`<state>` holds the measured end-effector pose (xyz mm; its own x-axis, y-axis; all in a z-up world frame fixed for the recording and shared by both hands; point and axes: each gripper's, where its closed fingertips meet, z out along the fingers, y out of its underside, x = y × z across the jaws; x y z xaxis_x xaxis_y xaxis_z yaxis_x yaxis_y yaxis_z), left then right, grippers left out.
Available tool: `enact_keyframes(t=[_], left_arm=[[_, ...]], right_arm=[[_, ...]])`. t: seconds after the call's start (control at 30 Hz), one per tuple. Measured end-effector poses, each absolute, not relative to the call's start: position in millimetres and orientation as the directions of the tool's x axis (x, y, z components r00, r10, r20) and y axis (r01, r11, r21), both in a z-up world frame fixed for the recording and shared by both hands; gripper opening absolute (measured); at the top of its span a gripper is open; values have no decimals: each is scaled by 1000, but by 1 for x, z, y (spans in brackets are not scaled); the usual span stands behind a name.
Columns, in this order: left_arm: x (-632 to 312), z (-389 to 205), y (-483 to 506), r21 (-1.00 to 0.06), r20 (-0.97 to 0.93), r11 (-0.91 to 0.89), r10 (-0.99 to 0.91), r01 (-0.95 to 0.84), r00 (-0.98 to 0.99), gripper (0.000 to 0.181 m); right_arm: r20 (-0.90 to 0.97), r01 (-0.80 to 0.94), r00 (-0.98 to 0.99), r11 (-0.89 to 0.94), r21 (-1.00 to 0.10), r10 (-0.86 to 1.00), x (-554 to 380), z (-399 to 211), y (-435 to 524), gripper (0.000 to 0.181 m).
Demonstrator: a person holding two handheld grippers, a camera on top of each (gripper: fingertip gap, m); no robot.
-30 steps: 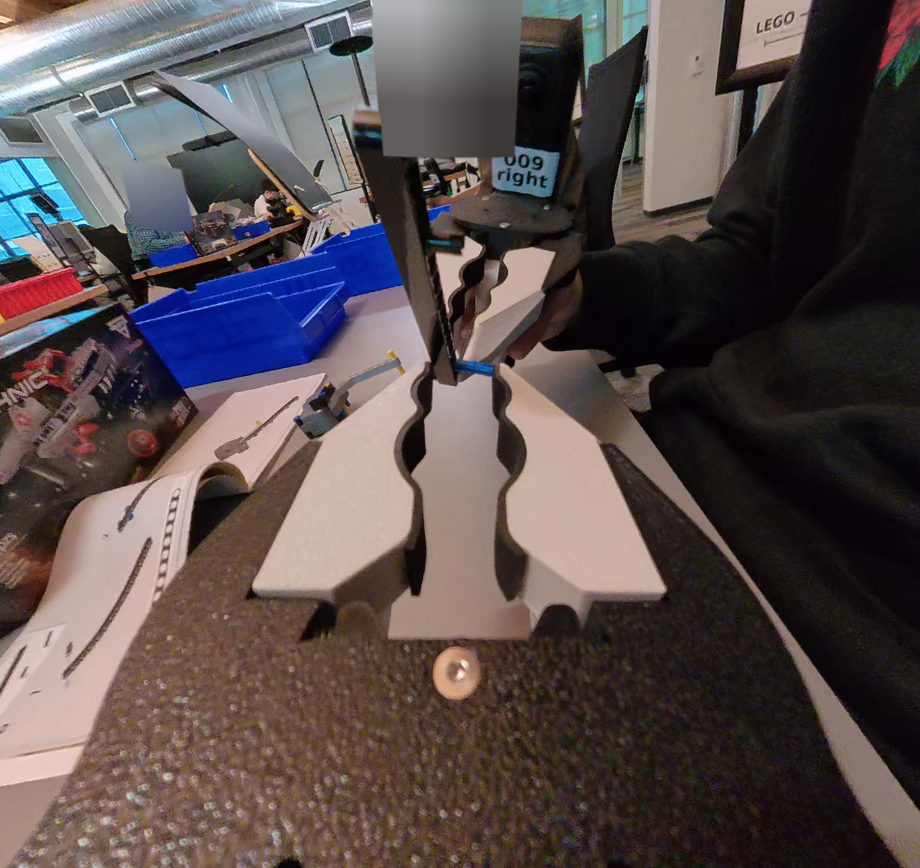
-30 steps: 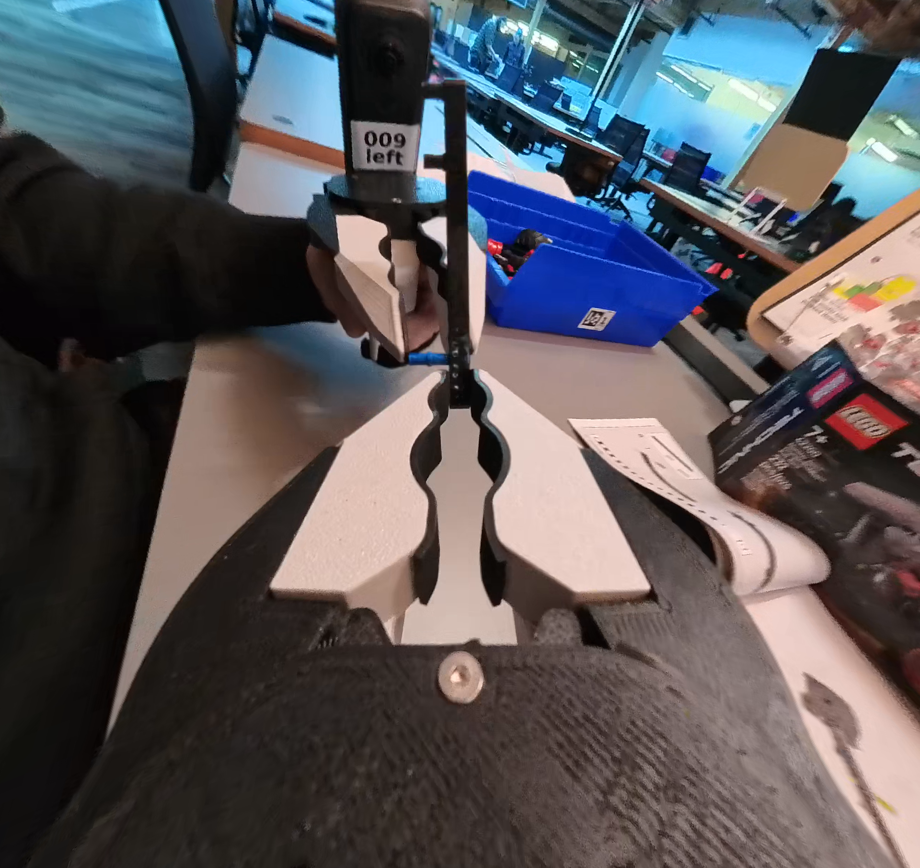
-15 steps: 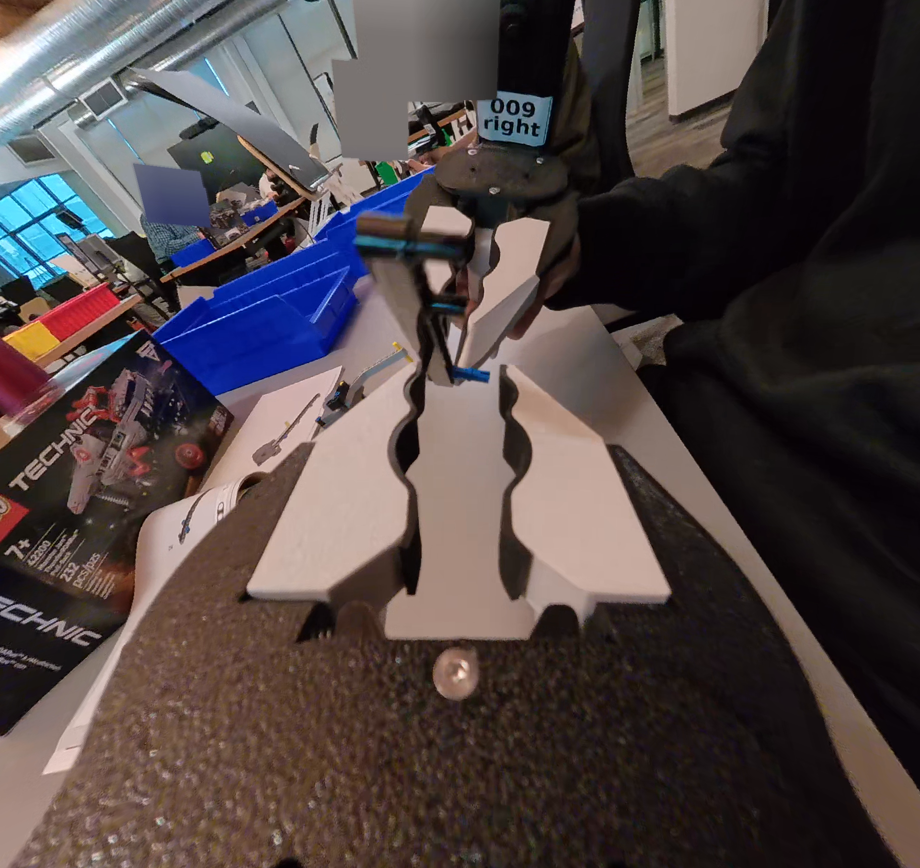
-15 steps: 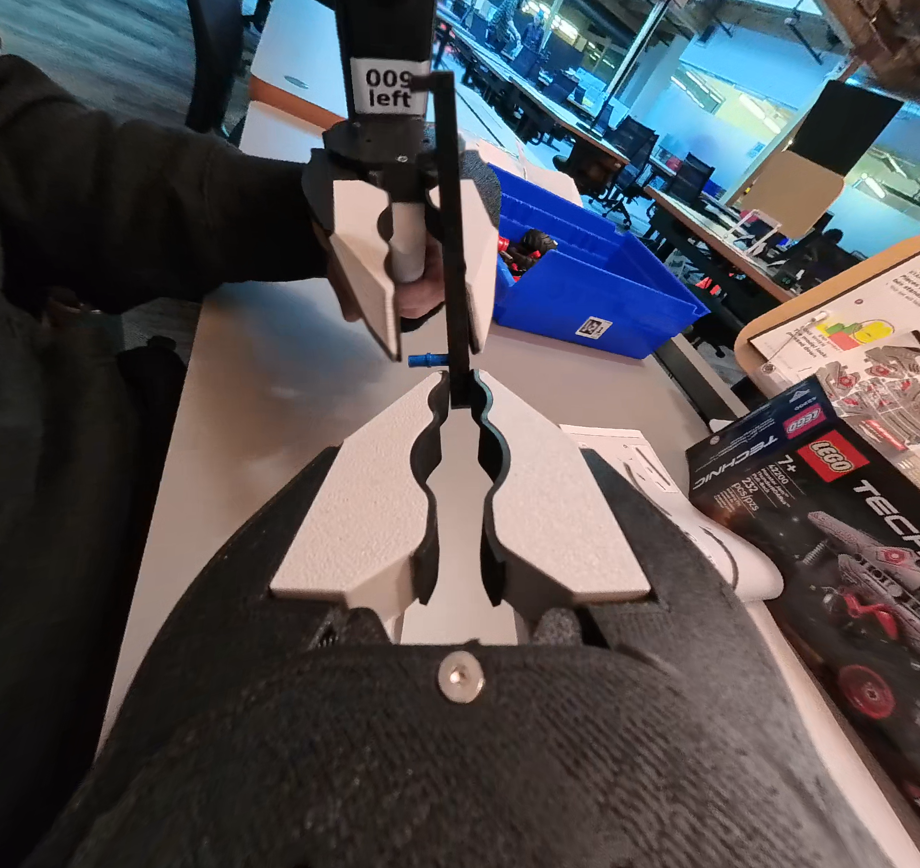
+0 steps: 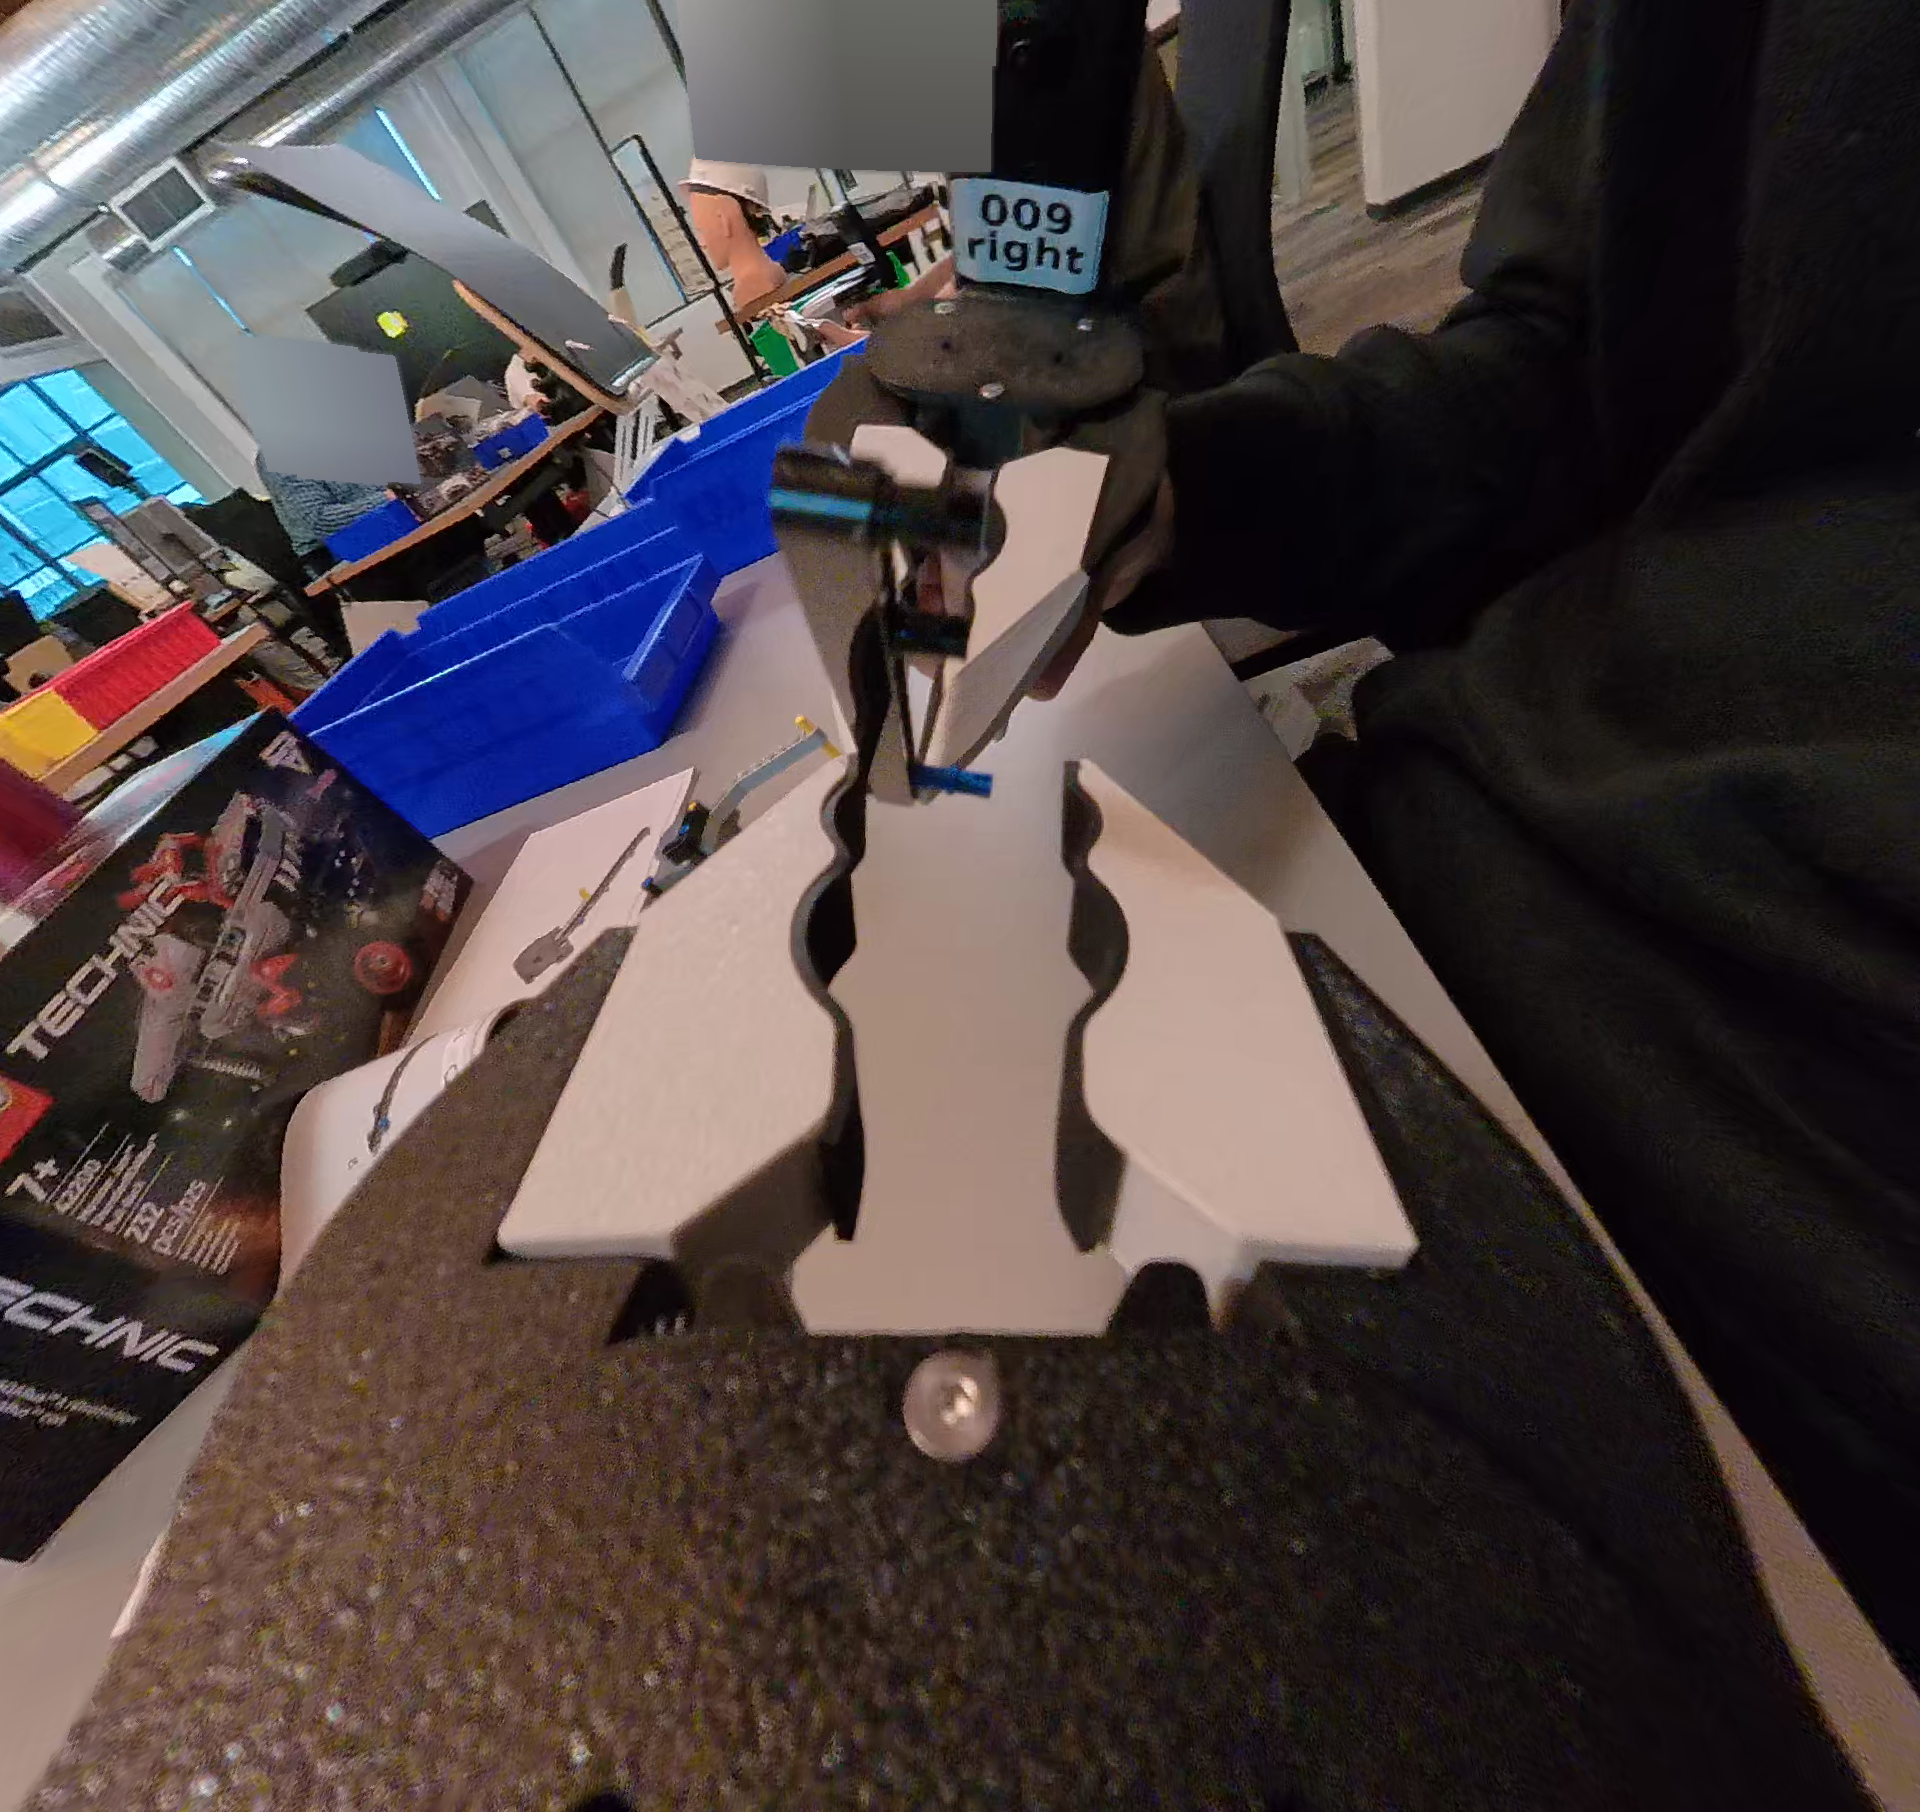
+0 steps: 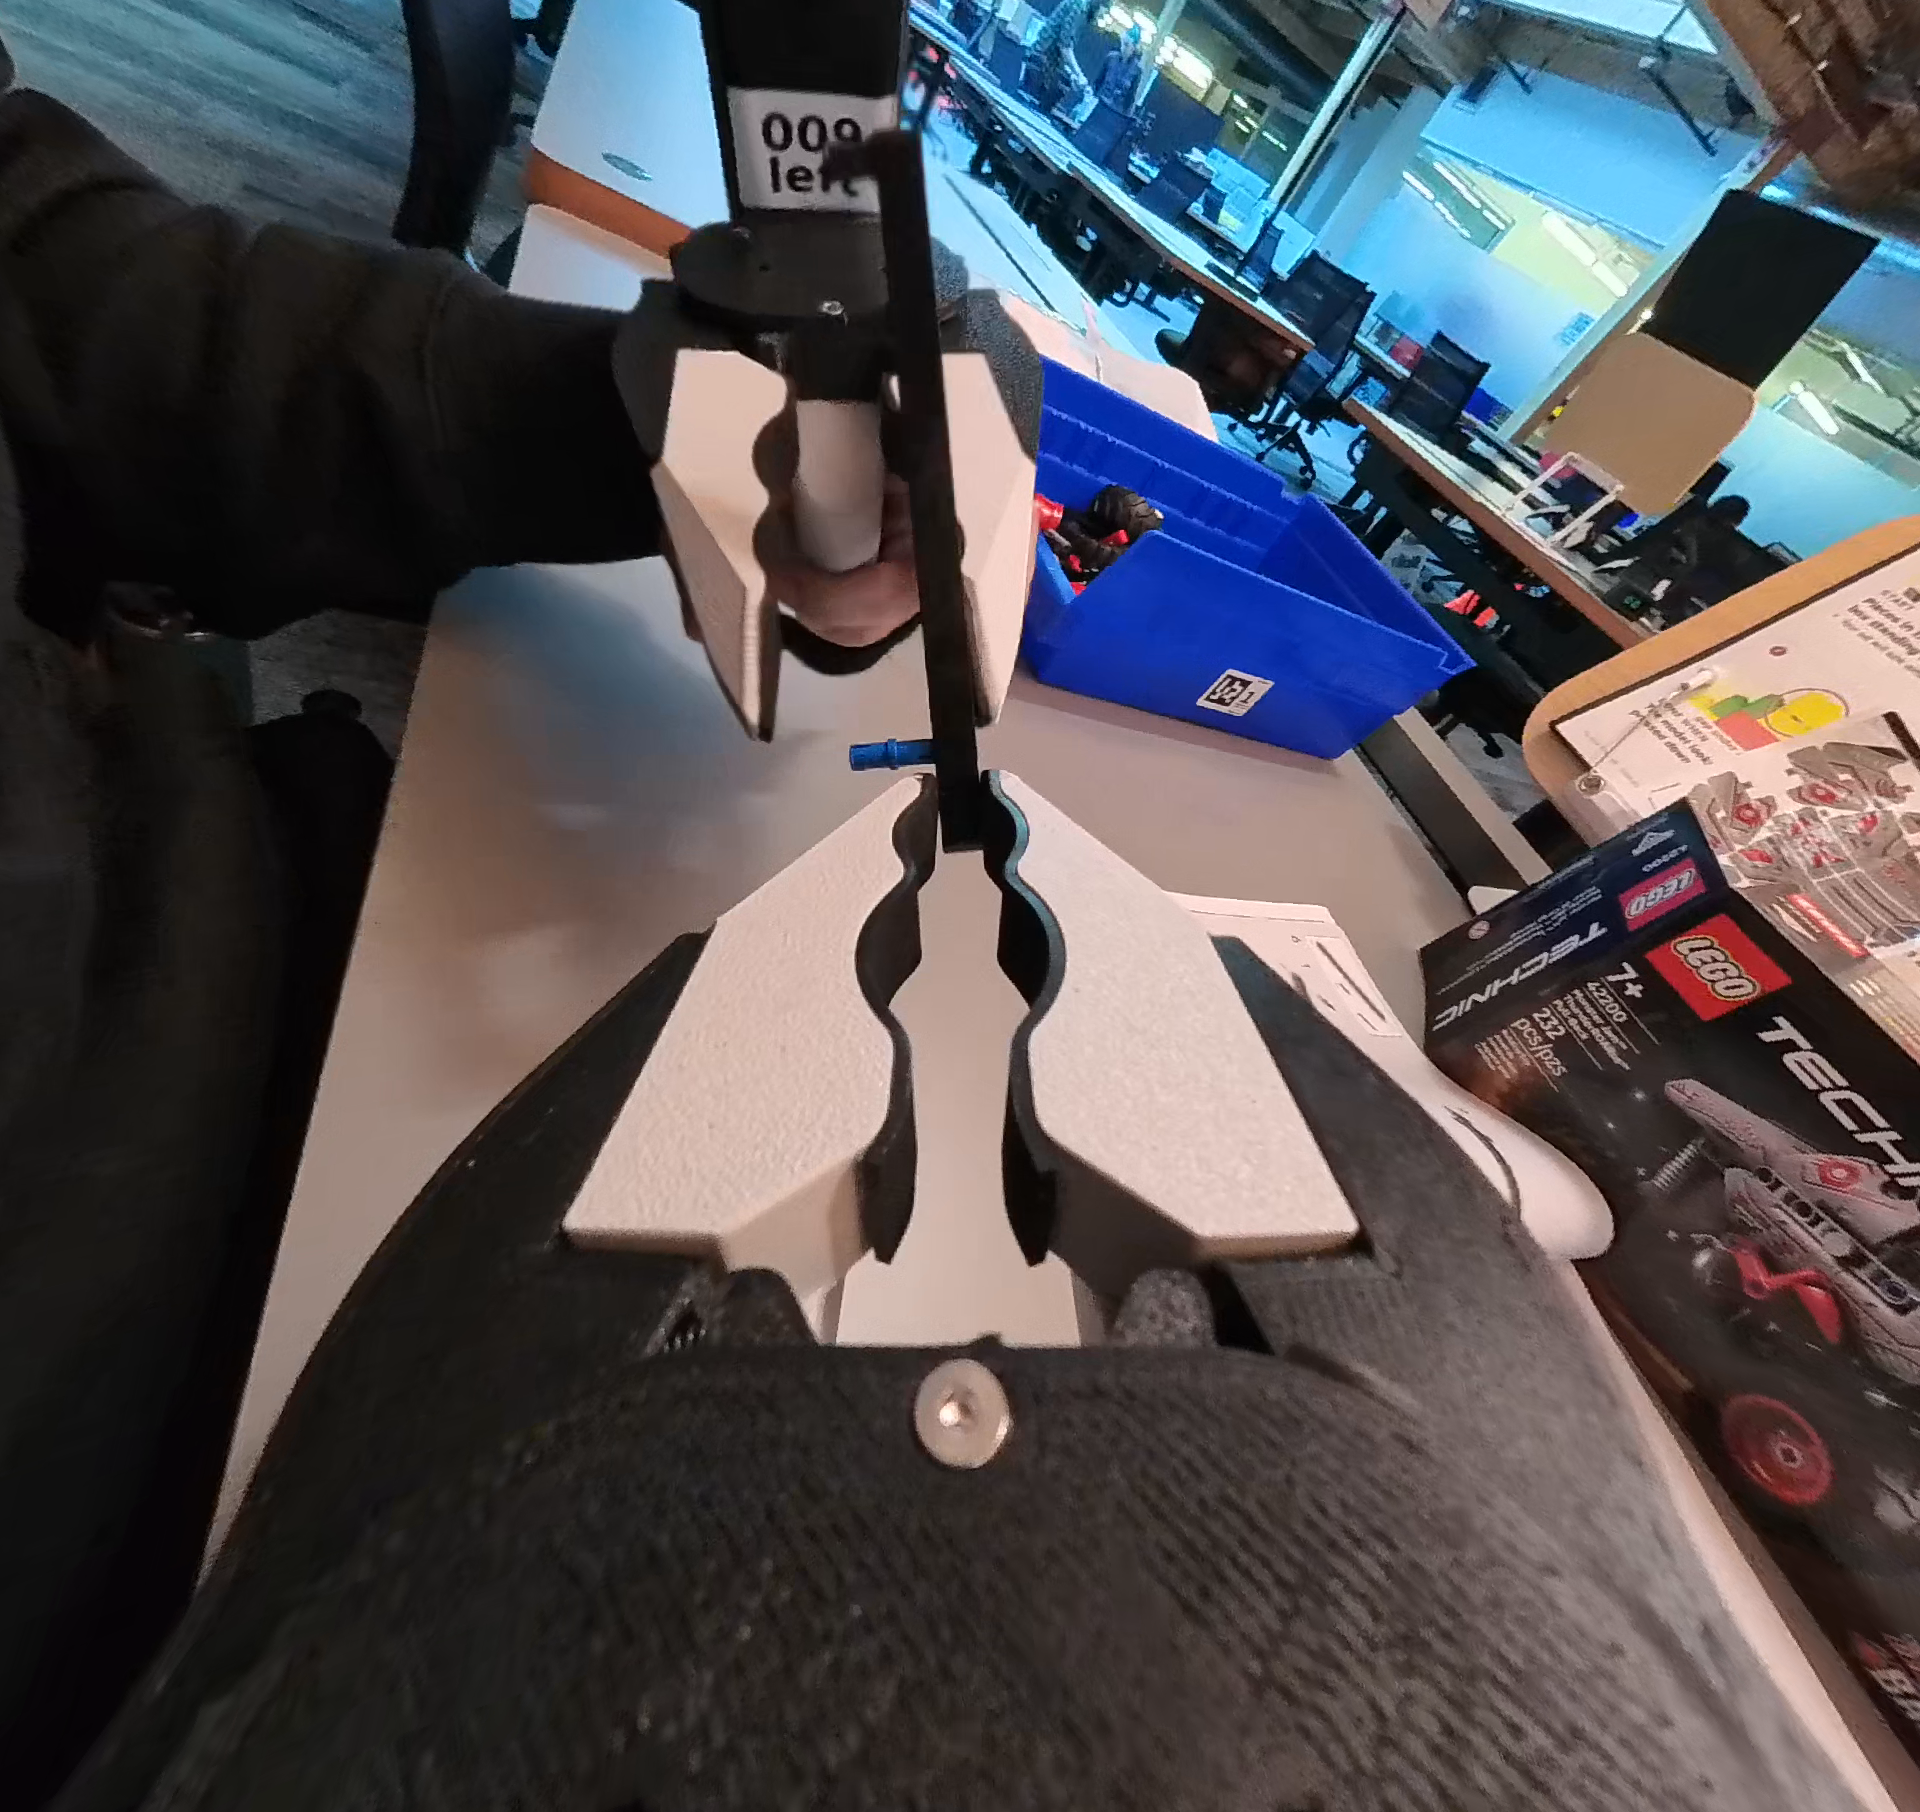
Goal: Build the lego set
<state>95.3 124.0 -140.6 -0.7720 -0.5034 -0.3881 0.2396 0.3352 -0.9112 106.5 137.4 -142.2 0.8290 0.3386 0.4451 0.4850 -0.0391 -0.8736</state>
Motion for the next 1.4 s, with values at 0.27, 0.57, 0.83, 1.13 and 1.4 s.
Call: enact_keyframes(t=[0.27, 0.57, 0.83, 1.13, 1.4], left_arm=[[97, -128, 122, -912, -402, 307, -537, 271, -742, 20], [95, -137, 117, -932, -344, 290, -512, 219, -787, 32], [87, -141, 120, -959, -252, 241, -476, 150, -842, 29], [95, -147, 120, -941, -289, 306, -508, 143, -811, 23], [94, -139, 121, -934, -334, 294, -510, 204, -793, 24]], right_arm=[[341, 384, 853, -31, -923, 395, 98, -137, 134, 6], [250, 327, 859, -104, -939, 448, 95, -146, 133, 6], [246, 333, 857, -122, -935, 453, 97, -147, 132, 6], [257, 347, 858, -133, -928, 444, 96, -149, 134, 6], [275, 355, 859, -117, -927, 431, 96, -144, 134, 6]])
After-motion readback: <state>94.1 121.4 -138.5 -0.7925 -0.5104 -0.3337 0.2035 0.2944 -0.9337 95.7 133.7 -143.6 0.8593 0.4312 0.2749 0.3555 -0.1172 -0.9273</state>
